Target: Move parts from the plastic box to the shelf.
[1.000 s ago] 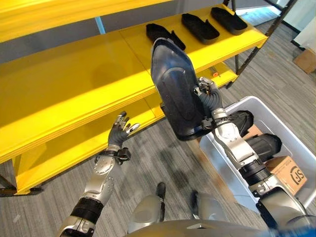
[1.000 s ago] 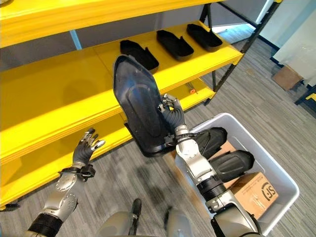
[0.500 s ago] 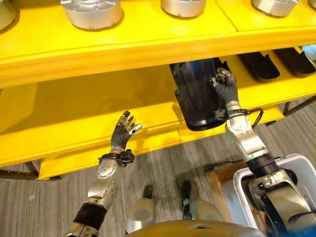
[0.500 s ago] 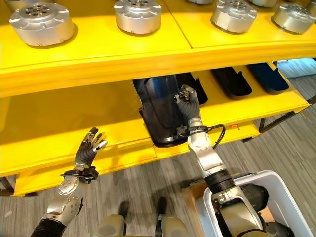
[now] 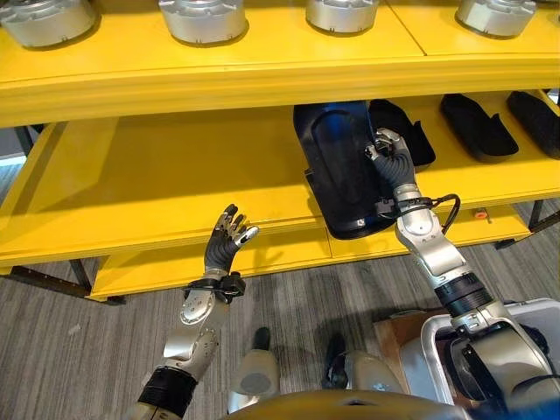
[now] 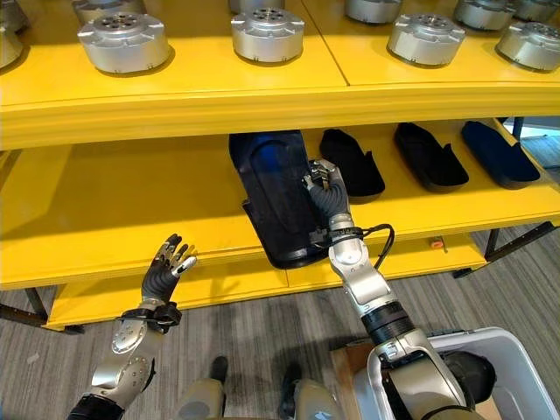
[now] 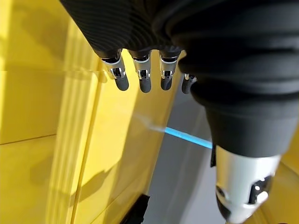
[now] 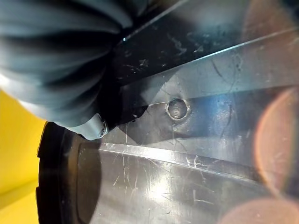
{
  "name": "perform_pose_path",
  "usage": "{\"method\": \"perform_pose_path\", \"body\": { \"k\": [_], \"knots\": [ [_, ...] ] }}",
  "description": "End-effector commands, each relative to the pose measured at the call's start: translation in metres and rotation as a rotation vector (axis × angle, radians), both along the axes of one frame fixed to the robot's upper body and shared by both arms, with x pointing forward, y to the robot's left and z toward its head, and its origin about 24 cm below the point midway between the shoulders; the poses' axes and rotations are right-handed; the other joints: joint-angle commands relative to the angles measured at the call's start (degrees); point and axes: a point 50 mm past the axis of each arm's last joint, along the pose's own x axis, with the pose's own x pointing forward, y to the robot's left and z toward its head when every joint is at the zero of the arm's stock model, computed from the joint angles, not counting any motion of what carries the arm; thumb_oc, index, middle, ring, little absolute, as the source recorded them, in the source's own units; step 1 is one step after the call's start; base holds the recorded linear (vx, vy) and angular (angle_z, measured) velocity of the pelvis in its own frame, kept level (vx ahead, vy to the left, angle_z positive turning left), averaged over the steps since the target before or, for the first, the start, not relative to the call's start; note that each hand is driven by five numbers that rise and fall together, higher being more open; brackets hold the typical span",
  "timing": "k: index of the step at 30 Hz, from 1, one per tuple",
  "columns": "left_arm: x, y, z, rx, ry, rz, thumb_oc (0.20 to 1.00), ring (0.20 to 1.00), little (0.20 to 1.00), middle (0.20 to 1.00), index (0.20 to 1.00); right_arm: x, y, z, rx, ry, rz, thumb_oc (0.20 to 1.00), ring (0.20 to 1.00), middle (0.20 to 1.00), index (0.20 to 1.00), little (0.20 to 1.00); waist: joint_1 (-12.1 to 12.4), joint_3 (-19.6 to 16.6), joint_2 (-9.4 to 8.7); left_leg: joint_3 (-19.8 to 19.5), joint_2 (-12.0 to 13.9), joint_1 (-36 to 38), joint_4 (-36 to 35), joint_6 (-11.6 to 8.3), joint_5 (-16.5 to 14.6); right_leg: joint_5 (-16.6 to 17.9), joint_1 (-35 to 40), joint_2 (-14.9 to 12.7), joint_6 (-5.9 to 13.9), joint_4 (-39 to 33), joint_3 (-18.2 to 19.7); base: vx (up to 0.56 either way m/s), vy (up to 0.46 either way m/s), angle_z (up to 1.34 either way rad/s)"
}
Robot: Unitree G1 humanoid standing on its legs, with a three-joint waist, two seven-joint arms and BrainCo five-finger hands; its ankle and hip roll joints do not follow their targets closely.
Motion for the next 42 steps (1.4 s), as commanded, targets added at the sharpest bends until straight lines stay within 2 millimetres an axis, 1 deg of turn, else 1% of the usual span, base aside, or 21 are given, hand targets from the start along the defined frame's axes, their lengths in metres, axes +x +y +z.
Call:
{"method": "perform_pose_path", "body": {
  "k": [1, 2, 5, 10, 11, 14, 20, 22, 23, 24, 27, 28, 30, 31, 32, 34, 38, 39, 40, 41, 42],
  "knots": [
    [0.006, 0.003, 0.021, 0.037, -0.11, 0.001, 1.0, 1.0, 1.0, 1.0, 1.0, -0.006, 0.003, 0.036, 0.088, -0.182, 0.013, 0.2, 0.2, 0.2, 0.2, 0.2, -0.4, -1.4, 1.34, -1.4, 3.0, 4.7, -3.1, -1.92, 4.3, 0.0, 5.7, -3.9, 5.45, 0.1, 0.0, 0.13, 0.353, 0.62],
    [0.004, 0.006, 0.022, 0.045, -0.115, -0.001, 1.0, 1.0, 1.0, 1.0, 1.0, -0.007, 0.003, 0.033, 0.088, -0.173, 0.009, 0.2, 0.2, 0.2, 0.2, 0.2, 0.1, -1.2, 1.42, -0.5, 0.7, 4.5, -1.1, -1.45, 2.2, 0.7, 6.9, -6.1, 6.54, 0.0, -0.2, 0.13, 0.359, 0.22],
    [0.005, 0.008, 0.024, 0.049, -0.122, 0.008, 1.0, 1.0, 1.0, 1.0, 1.0, -0.005, 0.003, 0.03, 0.09, -0.156, -0.006, 0.2, 0.2, 0.2, 0.2, 0.2, 1.1, -1.1, 1.36, 0.4, -1.1, 3.7, -0.3, -1.01, 1.1, 1.9, 8.0, -8.0, 7.75, -1.6, -0.7, 0.07, 0.23, 0.16],
    [0.007, 0.007, 0.028, 0.063, -0.137, -0.008, 1.0, 1.0, 1.0, 1.0, 1.0, 0.001, 0.004, 0.034, 0.073, -0.156, -0.016, 0.2, 0.2, 0.2, 0.2, 0.2, 2.1, -0.7, 1.17, 0.0, -2.3, 1.8, 0.7, -1.04, 0.8, 2.3, 8.5, -9.0, 8.17, -2.8, -2.0, 0.02, 0.074, 0.25],
    [0.008, 0.007, 0.03, 0.066, -0.143, -0.013, 1.0, 1.0, 1.0, 1.0, 1.0, 0.007, 0.001, 0.039, 0.065, -0.158, -0.04, 0.2, 0.2, 0.2, 0.2, 0.2, 3.0, 0.1, 1.03, -0.2, -2.8, 0.6, 1.0, -1.21, 1.1, 2.6, 8.2, -9.3, 8.28, -3.0, -2.5, -0.03, 0.023, 0.27],
    [0.01, 0.004, 0.035, 0.067, -0.164, -0.026, 1.0, 1.0, 1.0, 1.0, 1.0, 0.015, -0.003, 0.047, 0.051, -0.169, -0.084, 0.2, 0.2, 0.2, 0.2, 0.2, 4.1, 1.4, 0.97, -1.1, -3.2, -1.1, 0.9, -1.31, 1.7, 2.9, 7.8, -9.5, 8.43, -3.4, -3.6, -0.02, 0.001, 0.22],
    [0.013, 0.0, 0.048, 0.079, -0.215, -0.062, 1.0, 1.0, 1.0, 1.0, 1.0, 0.039, -0.026, 0.089, 0.009, -0.232, -0.216, 0.2, 0.2, 0.2, 0.2, 0.2, 5.9, 4.8, 2.03, -3.1, -3.4, -5.4, 0.6, -2.08, 3.8, 3.1, 4.8, -9.4, 8.24, -3.0, -6.1, -0.06, -0.016, 0.22],
    [0.013, 0.0, 0.051, 0.079, -0.22, -0.063, 1.0, 1.0, 1.0, 1.0, 1.0, 0.048, -0.034, 0.106, -0.056, -0.239, -0.279, 0.2, 0.2, 0.2, 0.2, 0.2, 6.4, 5.9, 2.21, -3.1, -3.2, -6.1, 0.3, -2.03, 4.3, 3.3, 3.8, -9.4, 8.26, -3.0, -6.2, -0.04, -0.005, 0.19],
    [0.013, 0.0, 0.051, 0.079, -0.221, -0.063, 1.0, 1.0, 1.0, 1.0, 1.0, 0.049, -0.034, 0.106, -0.056, -0.239, -0.278, 0.2, 0.2, 0.2, 0.2, 0.2, 6.4, 5.9, 2.22, -3.1, -3.2, -6.2, 0.3, -2.03, 4.3, 3.3, 3.8, -9.4, 8.25, -3.0, -6.2, -0.05, -0.004, 0.05],
    [0.014, -0.001, 0.055, 0.08, -0.239, -0.06, 1.0, 1.0, 1.0, 1.0, 1.0, 0.053, -0.04, 0.121, -0.066, -0.259, -0.321, 0.2, 0.2, 0.2, 0.2, 0.2, 6.7, 7.1, 2.59, -3.2, -3.1, -6.9, 0.2, -1.99, 4.5, 3.3, 2.9, -9.4, 8.23, -2.6, -6.1, -0.05, 0.003, 0.0],
    [0.014, -0.002, 0.058, 0.071, -0.253, -0.065, 1.0, 1.0, 1.0, 1.0, 1.0, 0.061, -0.053, 0.142, -0.079, -0.26, -0.377, 0.2, 0.2, 0.2, 0.2, 0.2, 7.1, 8.9, 3.29, -3.5, -3.4, -8.3, 0.9, -1.99, 4.4, 2.8, 1.2, -9.8, 8.13, -1.0, -5.6, -0.04, -0.001, -0.02],
    [0.014, -0.002, 0.059, 0.07, -0.254, -0.065, 1.0, 1.0, 1.0, 1.0, 1.0, 0.061, -0.053, 0.143, -0.079, -0.262, -0.377, 0.2, 0.2, 0.2, 0.2, 0.2, 7.0, 8.8, 3.32, -3.6, -3.5, -8.5, 0.8, -1.92, 4.7, 3.0, 1.0, -9.8, 8.11, -1.1, -5.7, -0.04, 0.0, -0.01],
    [0.015, -0.006, 0.063, 0.066, -0.273, -0.081, 1.0, 1.0, 1.0, 1.0, 1.0, 0.066, -0.06, 0.16, -0.09, -0.261, -0.411, 0.2, 0.2, 0.2, 0.2, 0.2, 7.1, 10.5, 4.13, -3.4, -3.8, -10.2, 2.3, -1.81, 4.3, 2.6, -1.1, -10.1, 7.93, 0.8, -5.0, -0.07, 0.023, 0.06],
    [0.015, -0.006, 0.063, 0.066, -0.272, -0.08, 1.0, 1.0, 1.0, 1.0, 1.0, 0.066, -0.06, 0.16, -0.09, -0.261, -0.41, 0.2, 0.2, 0.2, 0.2, 0.2, 7.1, 10.6, 4.11, -3.3, -3.8, -10.1, 2.4, -1.86, 4.0, 2.3, -1.1, -10.2, 7.95, 1.0, -4.9, -0.09, 0.041, 0.0],
    [0.015, -0.011, 0.067, 0.053, -0.292, -0.102, 1.0, 1.0, 1.0, 1.0, 1.0, 0.071, -0.07, 0.164, -0.094, -0.225, -0.455, 0.2, 0.2, 0.2, 0.2, 0.2, 7.3, 11.9, 4.7, -3.3, -4.3, -11.5, 4.1, -1.64, 3.4, 2.0, -2.9, -10.3, 7.85, 2.8, -4.0, -0.06, 0.023, 0.02],
    [0.017, -0.019, 0.071, 0.031, -0.306, -0.13, 1.0, 1.0, 1.0, 1.0, 1.0, 0.074, -0.083, 0.167, -0.105, -0.178, -0.503, 0.2, 0.2, 0.2, 0.2, 0.2, 7.4, 13.1, 5.27, -3.4, -4.7, -13.3, 6.1, -1.53, 3.0, 1.7, -4.1, -10.8, 7.77, 4.4, -4.0, -0.08, 0.019, -0.02],
    [0.019, -0.03, 0.081, 0.009, -0.349, -0.165, 1.0, 1.0, 1.0, 1.0, 1.0, 0.072, -0.102, 0.178, -0.09, -0.163, -0.562, 0.2, 0.2, 0.2, 0.2, 0.2, 7.0, 15.4, 5.79, -3.3, -5.0, -16.9, 9.8, -1.26, 1.8, 0.6, -8.1, -11.4, 7.64, 8.4, -3.1, -0.06, 0.013, 0.05],
    [0.019, -0.03, 0.081, 0.009, -0.349, -0.165, 1.0, 1.0, 1.0, 1.0, 1.0, 0.072, -0.102, 0.178, -0.09, -0.163, -0.562, 0.2, 0.2, 0.2, 0.2, 0.2, 7.0, 15.4, 5.78, -3.3, -5.0, -17.0, 9.8, -1.26, 1.8, 0.6, -8.2, -11.4, 7.64, 8.5, -3.1, -0.06, 0.01, 0.01],
    [0.02, -0.036, 0.083, 0.011, -0.359, -0.181, 1.0, 1.0, 1.0, 1.0, 1.0, 0.069, -0.112, 0.188, -0.095, -0.171, -0.596, 0.2, 0.2, 0.2, 0.2, 0.2, 6.9, 16.6, 6.06, -3.5, -5.1, -19.3, 11.8, -1.17, 1.3, 0.1, -10.6, -11.9, 7.61, 10.8, -2.6, -0.05, 0.007, -0.02],
    [0.021, -0.036, 0.083, 0.011, -0.36, -0.181, 1.0, 1.0, 1.0, 1.0, 1.0, 0.069, -0.112, 0.189, -0.095, -0.172, -0.596, 0.2, 0.2, 0.2, 0.2, 0.2, 7.0, 16.6, 6.06, -3.4, -5.1, -19.5, 12.0, -1.17, 1.2, 0.1, -10.8, -11.9, 7.61, 11.0, -2.5, -0.1, 0.005, 0.0],
    [0.021, -0.039, 0.084, 0.01, -0.358, -0.188, 1.0, 1.0, 1.0, 1.0, 1.0, 0.065, -0.122, 0.197, -0.085, -0.181, -0.629, 0.2, 0.2, 0.2, 0.2, 0.2, 6.7, 17.3, 6.22, -3.4, -5.2, -21.7, 13.8, -1.02, 0.7, -0.5, -13.4, -12.0, 7.37, 12.8, -2.0, -0.05, 0.004, 0.01]
  ]
}}
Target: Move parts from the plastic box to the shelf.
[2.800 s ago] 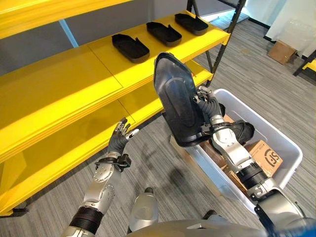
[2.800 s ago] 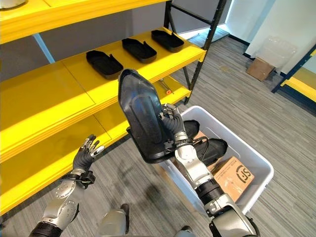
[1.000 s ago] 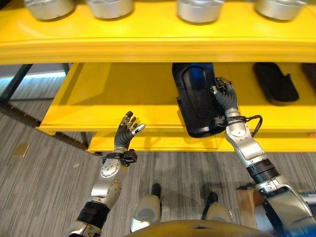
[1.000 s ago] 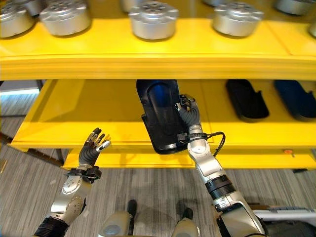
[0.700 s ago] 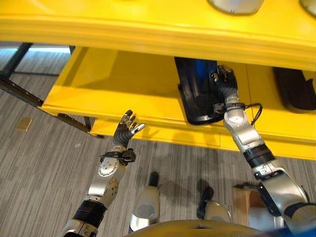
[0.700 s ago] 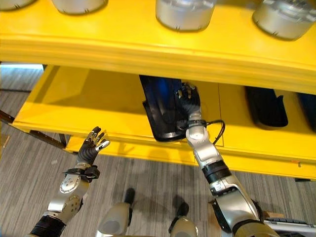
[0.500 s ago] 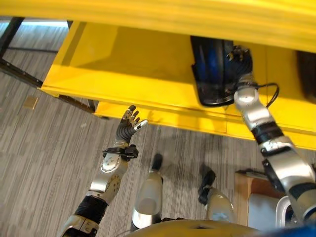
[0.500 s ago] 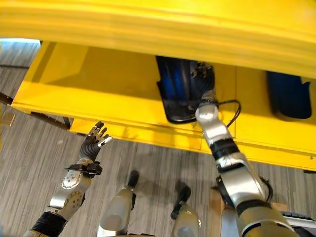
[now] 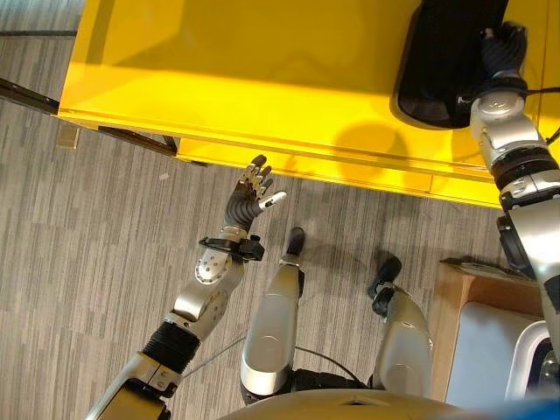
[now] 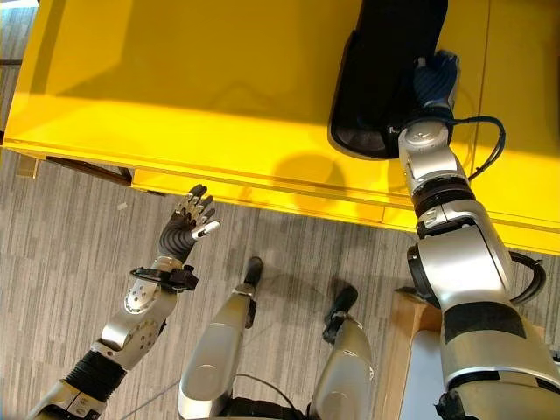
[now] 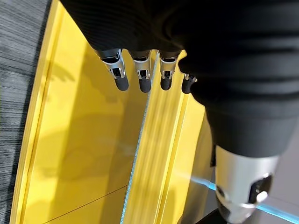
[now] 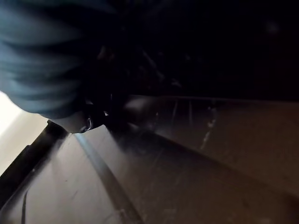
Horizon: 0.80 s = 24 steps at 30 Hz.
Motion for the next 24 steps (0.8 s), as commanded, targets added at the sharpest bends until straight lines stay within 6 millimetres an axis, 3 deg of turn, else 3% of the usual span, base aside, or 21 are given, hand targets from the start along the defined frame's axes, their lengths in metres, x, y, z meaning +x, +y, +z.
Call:
{"method": "perform_pose_path", "body": {
  "k": [1, 9, 15, 24],
  "knots": [
    [-0.007, -0.002, 0.021, -0.055, -0.104, -0.009, 1.0, 1.0, 1.0, 1.0, 1.0, -0.01, -0.005, 0.048, -0.029, -0.16, 0.005, 0.2, 0.2, 0.2, 0.2, 0.2, 0.1, -0.9, -0.48, 1.6, 1.7, -3.1, 2.7, -0.15, -1.7, -2.3, 0.5, 0.3, 0.99, 4.9, 1.3, -0.06, 0.007, 0.01],
    [-0.006, -0.007, 0.027, -0.072, -0.121, -0.031, 1.0, 1.0, 1.0, 1.0, 1.0, -0.016, -0.019, 0.062, -0.065, -0.159, -0.046, 0.2, 0.2, 0.2, 0.2, 0.2, -0.2, -0.9, 0.24, 1.4, 1.2, -6.7, 5.2, 0.16, -2.7, -3.3, -3.4, -0.1, 0.81, 7.4, 2.2, 0.0, 0.0, 0.0],
    [-0.005, -0.008, 0.029, -0.079, -0.136, -0.033, 1.0, 1.0, 1.0, 1.0, 1.0, -0.02, -0.026, 0.071, -0.216, -0.102, -0.106, 0.2, 0.2, 0.2, 0.2, 0.2, -0.3, -0.9, 0.44, 1.0, 0.8, -6.6, 6.1, -0.03, -4.4, -4.9, -3.6, -0.5, 1.22, 8.7, 2.6, 0.04, -0.013, 0.01],
    [-0.003, -0.008, 0.034, -0.076, -0.158, -0.04, 1.0, 1.0, 1.0, 1.0, 1.0, -0.022, -0.019, 0.091, -0.287, -0.121, -0.113, 0.2, 0.2, 0.2, 0.2, 0.2, 0.1, -0.9, 0.62, 0.6, 0.6, -6.8, 5.4, -0.14, -3.9, -5.0, -3.8, -0.6, 1.2, 9.1, 2.2, 0.0, -0.007, 0.01]
  ]
}}
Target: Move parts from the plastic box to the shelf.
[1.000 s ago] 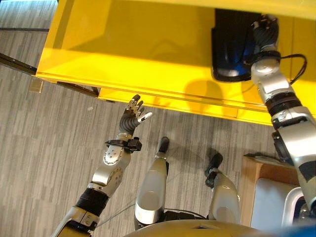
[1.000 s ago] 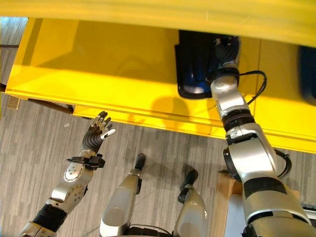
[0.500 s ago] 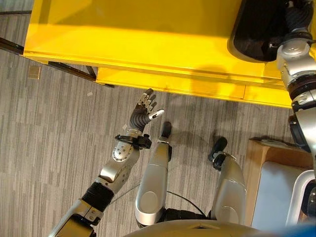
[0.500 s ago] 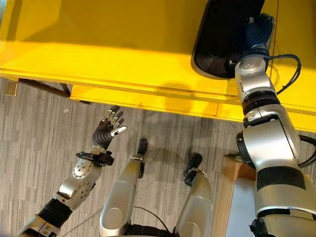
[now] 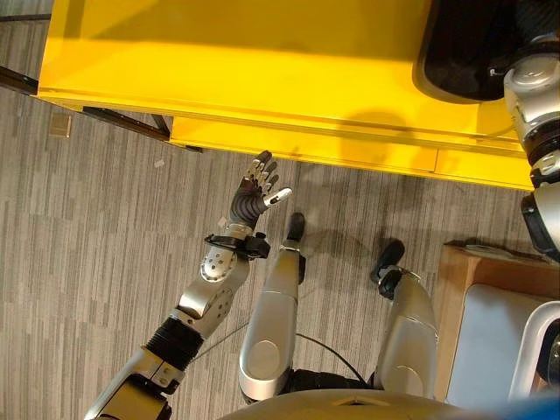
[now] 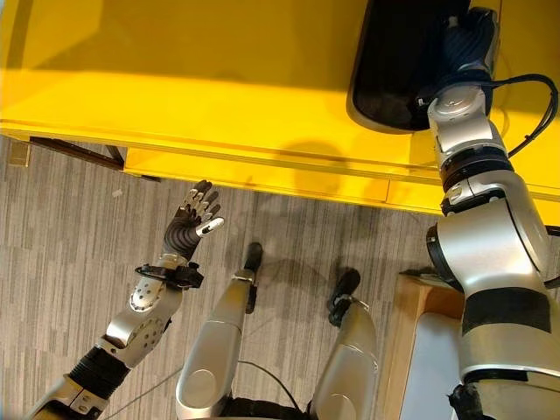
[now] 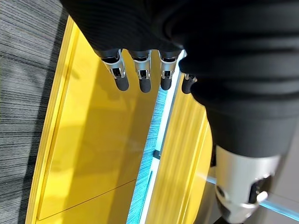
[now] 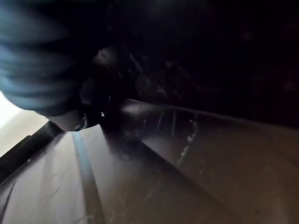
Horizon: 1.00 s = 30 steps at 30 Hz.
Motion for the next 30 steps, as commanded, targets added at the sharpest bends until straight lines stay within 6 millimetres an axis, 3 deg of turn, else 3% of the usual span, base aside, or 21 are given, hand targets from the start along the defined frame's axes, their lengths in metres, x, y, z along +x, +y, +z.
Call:
{"method": "perform_pose_path", "body": {
  "k": [1, 16, 23, 24, 25, 30],
  "knots": [
    [-0.005, -0.001, 0.031, -0.049, -0.154, -0.03, 1.0, 1.0, 1.0, 1.0, 1.0, -0.016, -0.004, 0.057, -0.149, -0.113, -0.049, 0.2, 0.2, 0.2, 0.2, 0.2, 1.2, -0.9, 0.77, 1.0, 1.0, -0.4, 1.5, 0.18, -4.2, -4.1, 3.4, 0.6, 2.33, 3.1, 0.8, -0.01, -0.025, 0.06],
    [-0.003, -0.005, 0.039, -0.036, -0.194, -0.057, 1.0, 1.0, 1.0, 1.0, 1.0, -0.028, -0.014, 0.08, -0.119, -0.156, -0.1, 0.2, 0.2, 0.2, 0.2, 0.2, 2.6, -1.0, 2.67, 0.4, 0.1, -1.1, 0.9, 0.11, -3.5, -4.4, 2.7, -0.4, 2.86, 4.4, 0.3, 0.0, -0.007, 0.05],
    [-0.003, -0.005, 0.04, -0.033, -0.197, -0.056, 1.0, 1.0, 1.0, 1.0, 1.0, -0.029, -0.019, 0.079, -0.084, -0.159, -0.111, 0.2, 0.2, 0.2, 0.2, 0.2, 2.5, -1.1, 2.87, 0.4, 0.1, -1.3, 1.2, 0.18, -3.6, -4.6, 2.5, -0.4, 2.84, 4.6, 0.4, 0.0, 0.0, 0.0],
    [-0.003, -0.005, 0.04, -0.03, -0.197, -0.057, 1.0, 1.0, 1.0, 1.0, 1.0, -0.03, -0.021, 0.079, -0.07, -0.16, -0.111, 0.504, 0.504, 0.504, 0.504, 0.504, 2.5, -1.1, 2.95, 0.4, 0.0, -1.3, 1.4, 0.21, -3.7, -4.6, 2.4, -0.4, 2.83, 4.7, 0.4, 0.0, 0.0, 0.0],
    [-0.003, -0.005, 0.04, -0.031, -0.196, -0.059, 1.0, 1.0, 1.0, 1.0, 1.0, -0.03, -0.021, 0.08, -0.065, -0.164, -0.109, 1.0, 1.0, 1.0, 1.0, 1.0, 2.5, -1.1, 2.95, 0.3, 0.0, -1.3, 1.3, 0.21, -3.7, -4.6, 2.3, -0.4, 2.85, 4.7, 0.4, 0.0, 0.0, 0.0],
    [-0.004, -0.003, 0.041, -0.036, -0.201, -0.049, 1.0, 1.0, 1.0, 1.0, 1.0, -0.032, -0.014, 0.089, -0.089, -0.202, -0.096, 1.0, 1.0, 1.0, 1.0, 1.0, 2.2, -1.0, 2.59, 0.4, 0.1, -1.5, 1.7, 0.19, -3.8, -4.6, 2.0, -0.4, 2.81, 5.1, 0.7, 0.0, 0.0, 0.0]
  ]
}}
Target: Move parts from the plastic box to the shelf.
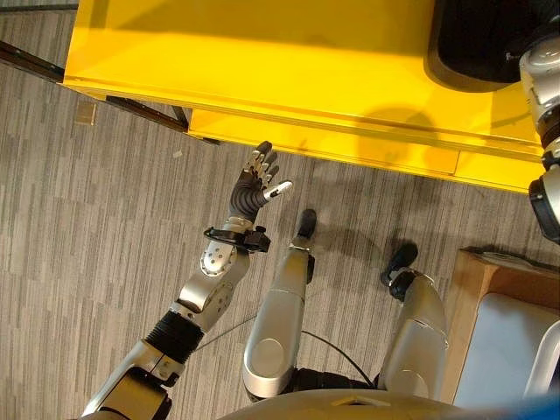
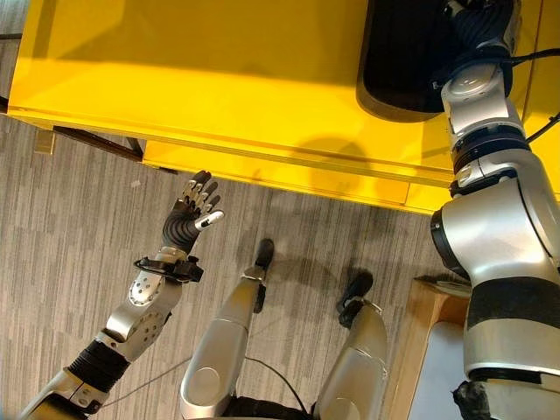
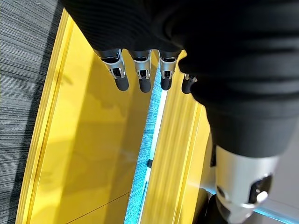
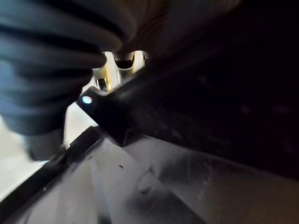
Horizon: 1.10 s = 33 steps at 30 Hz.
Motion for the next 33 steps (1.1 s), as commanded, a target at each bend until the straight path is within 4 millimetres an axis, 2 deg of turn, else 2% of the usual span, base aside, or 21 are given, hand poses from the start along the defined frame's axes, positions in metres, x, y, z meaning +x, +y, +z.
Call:
{"method": "perform_pose_path", "body": {
  "k": [1, 8, 9, 12, 17, 20, 21, 22, 23, 29, 31, 33],
  "knots": [
    [-0.008, -0.001, 0.03, -0.037, -0.148, -0.041, 1.0, 1.0, 1.0, 1.0, 1.0, -0.026, -0.006, 0.065, -0.071, -0.198, -0.037, 1.0, 1.0, 1.0, 1.0, 1.0, 0.6, -1.0, 0.61, 1.4, 1.4, -1.1, 3.9, 0.51, -5.4, -3.2, 3.2, 1.4, 2.5, 3.4, 1.4, 0.0, 0.0, 0.0],
    [-0.008, 0.004, 0.03, -0.043, -0.15, -0.02, 1.0, 1.0, 1.0, 1.0, 1.0, -0.028, 0.006, 0.077, -0.118, -0.251, -0.007, 1.0, 1.0, 1.0, 1.0, 1.0, 0.0, -1.0, -0.14, 1.5, 1.6, -0.8, 3.8, 0.38, -5.4, -3.3, 3.5, 1.6, 2.45, 3.5, 1.4, 0.0, 0.0, 0.0],
    [-0.009, 0.008, 0.03, -0.042, -0.15, -0.007, 1.0, 1.0, 1.0, 1.0, 1.0, -0.028, 0.018, 0.084, -0.187, -0.276, -0.001, 1.0, 1.0, 1.0, 1.0, 1.0, -0.4, -1.0, -0.69, 1.6, 1.8, -0.5, 3.7, 0.28, -5.4, -3.2, 3.7, 1.8, 2.38, 3.2, 1.6, 0.0, 0.0, 0.0],
    [-0.009, 0.011, 0.03, -0.039, -0.151, 0.004, 1.0, 1.0, 1.0, 1.0, 1.0, -0.03, 0.029, 0.09, -0.26, -0.299, 0.001, 1.0, 1.0, 1.0, 1.0, 1.0, -0.7, -1.0, -1.01, 1.7, 2.0, -0.3, 3.7, 0.27, -5.4, -3.2, 3.9, 2.0, 2.36, 3.0, 1.8, 0.0, 0.003, -0.02],
    [-0.01, 0.016, 0.029, -0.045, -0.148, 0.022, 1.0, 1.0, 1.0, 1.0, 1.0, -0.036, 0.053, 0.103, -0.284, -0.414, 0.086, 1.0, 1.0, 1.0, 1.0, 1.0, -1.6, -1.1, -2.16, 1.8, 2.4, 0.8, 3.8, 0.15, -5.7, -3.1, 4.9, 2.5, 2.15, 2.6, 2.0, 0.0, 0.005, -0.01],
    [-0.01, 0.022, 0.023, -0.034, -0.126, 0.046, 1.0, 1.0, 1.0, 1.0, 1.0, -0.047, 0.075, 0.115, -0.312, -0.522, 0.167, 1.0, 1.0, 1.0, 1.0, 1.0, -2.3, -1.6, -3.16, 2.0, 2.8, 1.6, 3.9, 0.11, -5.9, -2.9, 5.7, 2.9, 2.01, 2.1, 2.2, -0.04, 0.022, -0.08],
    [-0.01, 0.024, 0.023, -0.029, -0.122, 0.047, 1.0, 1.0, 1.0, 1.0, 1.0, -0.049, 0.078, 0.117, -0.317, -0.537, 0.175, 1.0, 1.0, 1.0, 1.0, 1.0, -2.3, -1.5, -3.24, 2.1, 2.7, 1.3, 3.8, 0.4, -4.7, -1.8, 5.4, 2.8, 1.44, 1.8, 1.8, -0.02, 0.003, -0.17],
    [-0.01, 0.024, 0.022, -0.029, -0.12, 0.047, 1.0, 1.0, 1.0, 1.0, 1.0, -0.049, 0.078, 0.116, -0.317, -0.536, 0.176, 1.0, 1.0, 1.0, 1.0, 1.0, -2.3, -1.7, -3.38, 2.0, 2.8, 1.9, 3.9, 0.12, -6.0, -2.9, 6.0, 3.0, 1.97, 2.0, 2.2, -0.09, 0.021, -0.14],
    [-0.01, 0.026, 0.021, -0.026, -0.116, 0.052, 1.0, 1.0, 1.0, 1.0, 1.0, -0.052, 0.082, 0.119, -0.331, -0.56, 0.188, 1.0, 1.0, 1.0, 1.0, 1.0, -2.5, -1.7, -3.5, 2.1, 2.8, 1.5, 3.8, 0.36, -4.6, -1.8, 5.8, 2.9, 1.41, 1.5, 1.8, -0.01, 0.006, -0.15],
    [-0.012, 0.033, 0.019, -0.014, -0.105, 0.07, 1.0, 1.0, 1.0, 1.0, 1.0, -0.061, 0.092, 0.121, -0.353, -0.628, 0.209, 1.0, 1.0, 1.0, 1.0, 1.0, -2.9, -2.4, -4.28, 2.5, 3.2, 3.1, 4.1, 0.26, -5.0, -1.7, 7.4, 3.3, 1.29, 0.9, 1.8, -0.02, 0.013, -0.06],
    [-0.013, 0.035, 0.018, -0.009, -0.101, 0.075, 1.0, 1.0, 1.0, 1.0, 1.0, -0.062, 0.096, 0.119, -0.369, -0.634, 0.216, 1.0, 1.0, 1.0, 1.0, 1.0, -3.0, -2.5, -4.55, 2.6, 3.3, 3.7, 3.9, 0.23, -5.0, -1.5, 8.1, 3.5, 1.23, 0.5, 1.9, -0.03, 0.023, -0.14],
    [-0.014, 0.037, 0.016, -0.005, -0.093, 0.085, 1.0, 1.0, 1.0, 1.0, 1.0, -0.06, 0.103, 0.106, -0.385, -0.631, 0.269, 1.0, 1.0, 1.0, 1.0, 1.0, -3.6, -2.7, -5.03, 2.8, 3.6, 4.6, 3.9, 0.24, -5.1, -1.3, 9.0, 3.8, 1.17, -0.1, 2.3, -0.02, 0.024, -0.08]
  ]
}}
